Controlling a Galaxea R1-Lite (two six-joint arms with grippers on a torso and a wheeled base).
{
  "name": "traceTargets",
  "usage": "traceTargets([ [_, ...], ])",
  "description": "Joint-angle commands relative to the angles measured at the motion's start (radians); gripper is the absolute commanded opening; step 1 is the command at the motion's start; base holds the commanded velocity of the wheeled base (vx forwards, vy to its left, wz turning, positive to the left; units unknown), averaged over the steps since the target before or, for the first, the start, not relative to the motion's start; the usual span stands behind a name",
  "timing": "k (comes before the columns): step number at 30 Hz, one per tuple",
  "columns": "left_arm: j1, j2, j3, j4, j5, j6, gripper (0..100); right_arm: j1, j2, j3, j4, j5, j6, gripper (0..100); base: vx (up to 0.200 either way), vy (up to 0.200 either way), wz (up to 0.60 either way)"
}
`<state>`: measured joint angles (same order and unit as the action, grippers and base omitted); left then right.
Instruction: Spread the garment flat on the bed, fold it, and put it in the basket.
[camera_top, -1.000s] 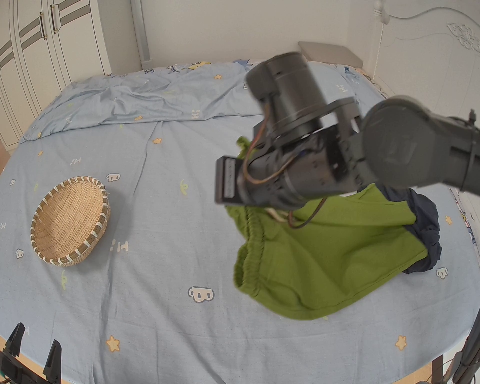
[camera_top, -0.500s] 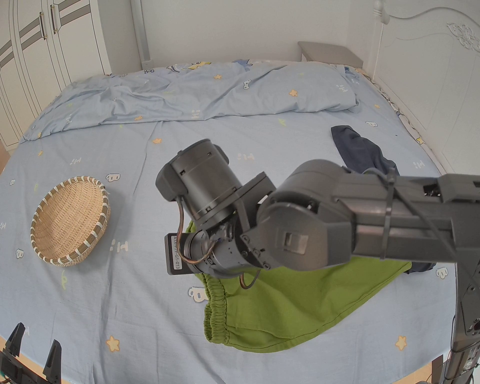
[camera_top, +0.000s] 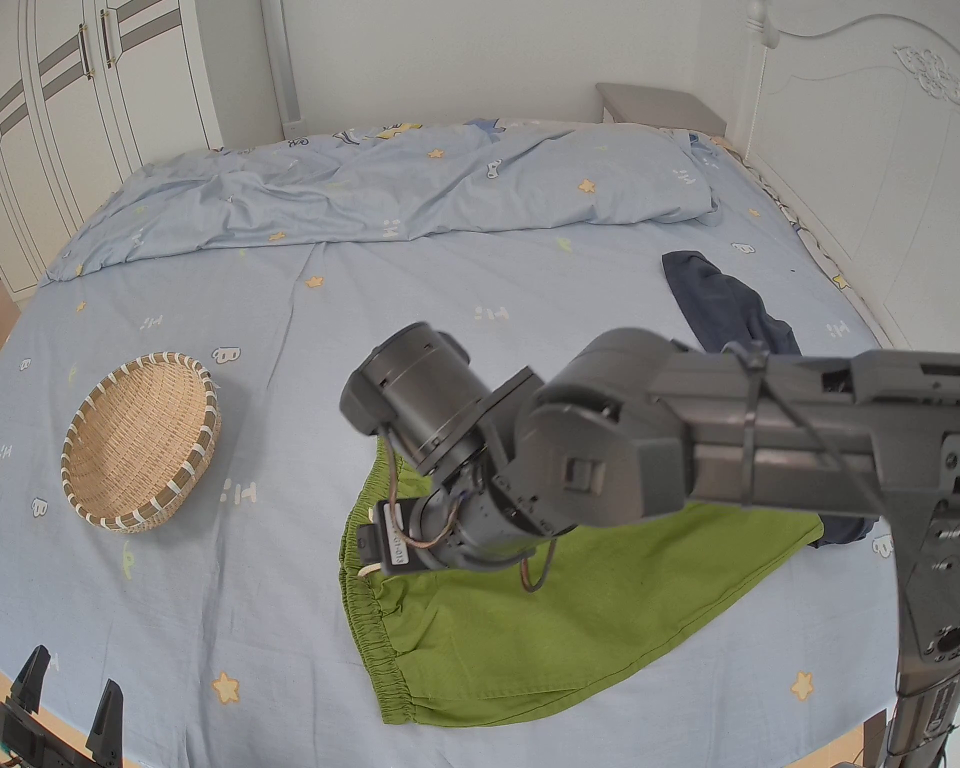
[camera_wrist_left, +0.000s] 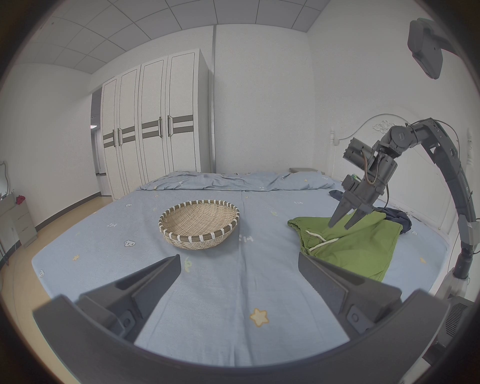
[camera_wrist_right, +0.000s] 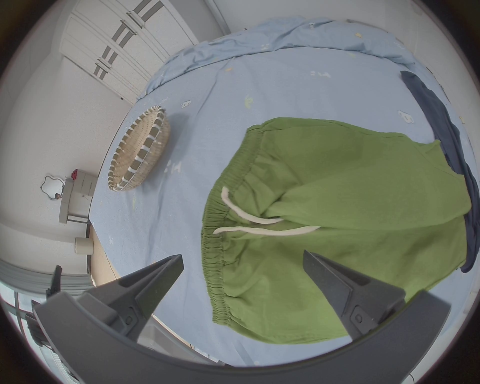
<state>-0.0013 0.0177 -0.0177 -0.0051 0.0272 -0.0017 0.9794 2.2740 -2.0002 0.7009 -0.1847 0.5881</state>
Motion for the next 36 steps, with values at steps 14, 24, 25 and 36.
traceTargets([
  [14, 0.000, -0.018, 0.018, 0.001, -0.006, 0.006, 100, -0.639, -0.840, 0.842, -0.511, 0.412, 0.015, 100, 0.000, 0.000, 0.00],
  [24, 0.004, -0.018, -0.008, -0.021, 0.023, 0.016, 100, -0.662, -0.920, 0.940, -0.517, 0.412, 0.024, 100, 0.000, 0.000, 0.00],
  [25, -0.006, 0.067, -0.289, -0.067, 0.056, -0.110, 100, -0.676, -0.921, 0.949, -0.521, 0.415, 0.022, 100, 0.000, 0.000, 0.00],
  [36, -0.094, 0.601, -0.688, 0.329, -0.642, -0.483, 100, -0.682, -0.901, 1.048, -0.682, 0.401, -0.007, 100, 0.000, 0.000, 0.00],
])
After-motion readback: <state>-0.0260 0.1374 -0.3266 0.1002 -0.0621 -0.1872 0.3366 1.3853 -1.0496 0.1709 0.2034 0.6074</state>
